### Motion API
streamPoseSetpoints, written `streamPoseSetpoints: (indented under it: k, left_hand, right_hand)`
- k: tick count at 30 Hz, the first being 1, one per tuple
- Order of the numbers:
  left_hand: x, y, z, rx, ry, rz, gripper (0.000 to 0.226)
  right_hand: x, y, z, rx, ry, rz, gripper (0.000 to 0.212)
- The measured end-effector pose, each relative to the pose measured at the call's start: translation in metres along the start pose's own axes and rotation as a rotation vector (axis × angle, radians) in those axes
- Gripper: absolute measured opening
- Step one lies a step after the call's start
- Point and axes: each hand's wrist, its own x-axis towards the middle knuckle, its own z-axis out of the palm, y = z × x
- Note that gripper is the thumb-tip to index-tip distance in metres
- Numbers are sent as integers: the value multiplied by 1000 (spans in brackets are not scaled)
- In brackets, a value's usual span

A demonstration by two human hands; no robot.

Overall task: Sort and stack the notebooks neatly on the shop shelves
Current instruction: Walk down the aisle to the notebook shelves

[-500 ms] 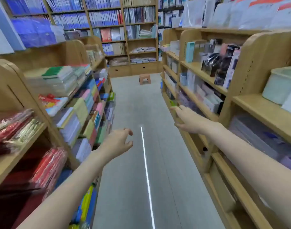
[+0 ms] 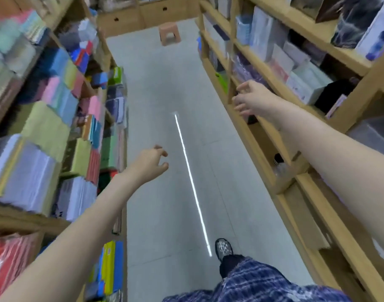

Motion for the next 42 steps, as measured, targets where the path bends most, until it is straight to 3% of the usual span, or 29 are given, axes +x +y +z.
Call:
streamPoseSetpoints:
  k: [2,5,9,14,17,22,28,34,38,42]
  left_hand:
    - [53,-9,-27,-13,44,-15,39]
    - [122,-33,-61,-22,74,-10,38]
    - [236,-102,-88,4,13,-25,36]
    - [396,-177,-134,111,-43,4,36]
    - [485,-210,-181,111,-77,47,34]
    - [642,-250,-263,94,10,116,27]
    - [843,-309,-312,151,-43,107,27]
    - [1004,-383,-412,64,19,-5,29]
    - [1126,-453,-455,27,60,-87,26]
    - [1280,-522,-491,12,113,-81,28]
  right_hand:
    - [63,-22,7,135,-12,106,37]
    - [150,-60,26,217,4,125,26]
    - [269,-96,65,159,-34,70,37]
    - [430,-135,111,-603,4,-199,39]
    - [520,-174,124,-786,-58,-306,36]
    - [682,-232,115,-709,48,-306,29]
    - [906,-288,113,-512,153,-298,27]
    - [1113,-367,144,59,71,-38,14]
    - [1245,-413,177,-248,34,-198,20]
    - [1397,-442,194,-327,82,-183,17]
